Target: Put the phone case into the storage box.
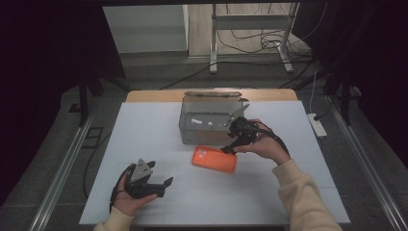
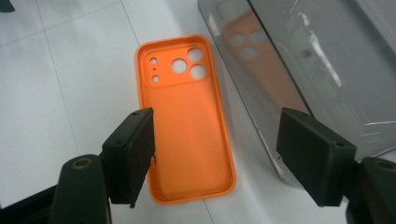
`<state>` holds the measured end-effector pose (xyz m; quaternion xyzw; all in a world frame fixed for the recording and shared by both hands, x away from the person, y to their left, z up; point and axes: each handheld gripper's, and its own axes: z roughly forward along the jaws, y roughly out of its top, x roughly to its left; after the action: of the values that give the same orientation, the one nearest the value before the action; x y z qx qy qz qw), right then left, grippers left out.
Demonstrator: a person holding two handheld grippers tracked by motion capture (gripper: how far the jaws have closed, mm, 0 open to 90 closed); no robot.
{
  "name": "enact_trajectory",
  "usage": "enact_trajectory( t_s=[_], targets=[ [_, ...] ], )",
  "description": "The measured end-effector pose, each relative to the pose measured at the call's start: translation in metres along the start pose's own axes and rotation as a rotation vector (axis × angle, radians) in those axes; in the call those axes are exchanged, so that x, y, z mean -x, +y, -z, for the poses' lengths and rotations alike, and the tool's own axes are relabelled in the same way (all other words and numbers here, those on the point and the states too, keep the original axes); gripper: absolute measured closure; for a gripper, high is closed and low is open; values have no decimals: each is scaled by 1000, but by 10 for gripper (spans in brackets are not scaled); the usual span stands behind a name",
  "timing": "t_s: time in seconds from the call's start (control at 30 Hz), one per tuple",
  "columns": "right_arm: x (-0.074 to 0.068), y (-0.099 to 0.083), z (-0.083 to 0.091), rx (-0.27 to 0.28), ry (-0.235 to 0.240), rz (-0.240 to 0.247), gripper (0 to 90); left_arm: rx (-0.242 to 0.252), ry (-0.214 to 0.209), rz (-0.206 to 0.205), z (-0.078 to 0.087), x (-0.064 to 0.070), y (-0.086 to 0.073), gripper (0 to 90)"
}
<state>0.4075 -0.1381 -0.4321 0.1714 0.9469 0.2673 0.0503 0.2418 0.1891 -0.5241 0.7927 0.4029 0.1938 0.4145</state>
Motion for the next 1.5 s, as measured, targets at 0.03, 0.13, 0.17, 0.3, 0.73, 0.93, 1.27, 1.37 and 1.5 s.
enact_trajectory(
  t_s=[0.03, 0.13, 0.17, 0.3, 0.73, 0.93, 1.27, 1.37, 1.5],
  targets=[
    [0, 0, -1, -4, 2, 3, 282, 1, 0, 1, 0, 0, 0, 117],
    [2, 1, -3, -13, -1, 9, 282, 0, -1, 2, 0, 0, 0, 117],
    [2, 1, -3, -13, -1, 9, 282, 0, -1, 2, 0, 0, 0, 117],
    [4, 0, -4, -16, 4, -4, 285, 0, 0, 1, 0, 0, 0, 118],
    [2, 1, -11, -54, 28, 9, 303, 3, -6, -1, 1, 0, 0, 118],
    [2, 0, -17, -84, 24, 14, 310, -3, -7, -8, 1, 1, 0, 118],
    [3, -1, -28, -125, 24, 6, 313, -3, -8, -9, 0, 1, 0, 119],
    [3, -1, -31, -140, 22, 5, 328, -4, -8, -10, 0, 1, 0, 119],
    [3, -1, -31, -138, 26, 3, 335, -4, -10, -10, 0, 1, 0, 119]
  ],
)
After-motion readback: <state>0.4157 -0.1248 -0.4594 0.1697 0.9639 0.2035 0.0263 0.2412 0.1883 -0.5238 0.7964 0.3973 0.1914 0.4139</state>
